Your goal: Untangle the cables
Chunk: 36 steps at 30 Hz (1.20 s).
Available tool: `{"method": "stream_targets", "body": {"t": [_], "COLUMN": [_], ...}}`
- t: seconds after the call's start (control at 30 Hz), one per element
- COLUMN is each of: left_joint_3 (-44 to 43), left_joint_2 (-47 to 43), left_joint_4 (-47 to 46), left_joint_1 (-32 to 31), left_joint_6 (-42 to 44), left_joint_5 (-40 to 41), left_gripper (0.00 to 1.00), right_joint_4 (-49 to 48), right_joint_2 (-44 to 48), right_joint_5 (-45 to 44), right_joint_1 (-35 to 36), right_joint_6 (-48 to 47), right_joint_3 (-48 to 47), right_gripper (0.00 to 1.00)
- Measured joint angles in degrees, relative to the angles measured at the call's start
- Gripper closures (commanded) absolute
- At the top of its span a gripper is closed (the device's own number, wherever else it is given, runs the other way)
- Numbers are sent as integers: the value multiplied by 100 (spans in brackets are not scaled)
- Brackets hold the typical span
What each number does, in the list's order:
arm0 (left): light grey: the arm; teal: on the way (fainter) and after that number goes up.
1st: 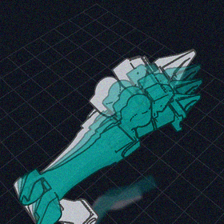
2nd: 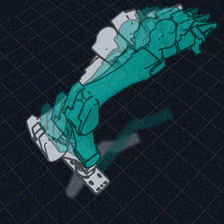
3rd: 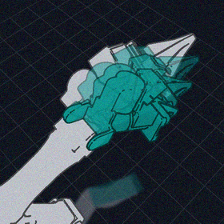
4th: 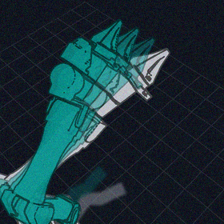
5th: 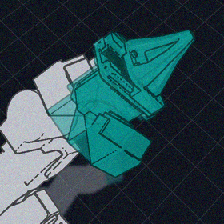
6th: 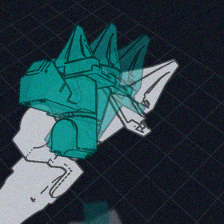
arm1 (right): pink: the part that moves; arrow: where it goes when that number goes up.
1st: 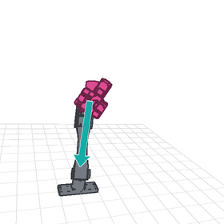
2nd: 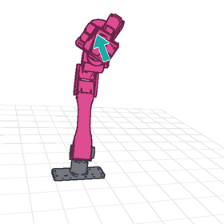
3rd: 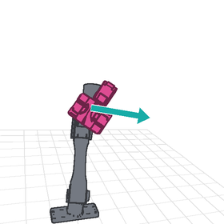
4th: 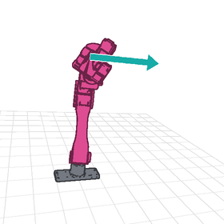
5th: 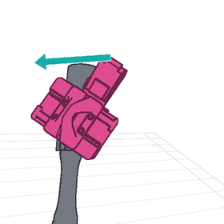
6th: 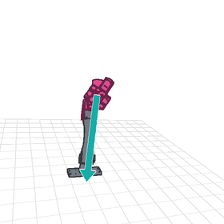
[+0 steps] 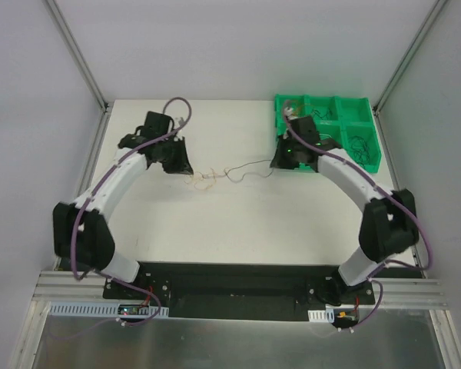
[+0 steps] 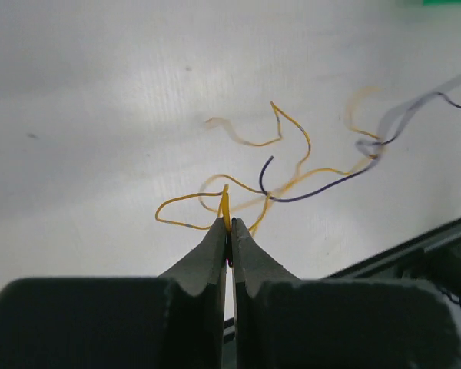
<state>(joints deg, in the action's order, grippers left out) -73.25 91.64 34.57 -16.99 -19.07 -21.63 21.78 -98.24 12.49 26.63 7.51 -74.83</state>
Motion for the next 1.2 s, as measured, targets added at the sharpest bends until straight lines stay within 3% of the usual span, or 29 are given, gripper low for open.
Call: {"method": "stream_targets", "body": {"t": [0.27,0.43,0.53,0.7,0.87,1.2], "left_joint_3": [345,433,415,251,157,70], "left_joint_2": [-2625,-2959,-2691,-1801,-1080,-107], "left_joint_4": [391,660,699,750,748,726], "left_joint_1": [356,380,402,433,433,433], "left_joint_6": [-262,-389,-409,-413,-407,-201], "left_joint_5": [2098,3327,3576,3167,2068,114], "left_gripper": [100,100,100,100,100,100], "right_joint_4": [820,1300,1462,1572,1580,1578], "right_joint_2": [2470,3112,3176,3174,3029,1674], "right_joint_5": [-1950,-2330,-2389,-2284,-2144,-1580], "right_joint_1": [-1121,-1711,-1832,-1919,-2098,-2717], "right_joint_6": [-24,-223,-354,-472,-533,-481], "right_joint_3": [498,605,522,133,-413,-1749], "right_gripper": [100,99,99,100,99,100]}}
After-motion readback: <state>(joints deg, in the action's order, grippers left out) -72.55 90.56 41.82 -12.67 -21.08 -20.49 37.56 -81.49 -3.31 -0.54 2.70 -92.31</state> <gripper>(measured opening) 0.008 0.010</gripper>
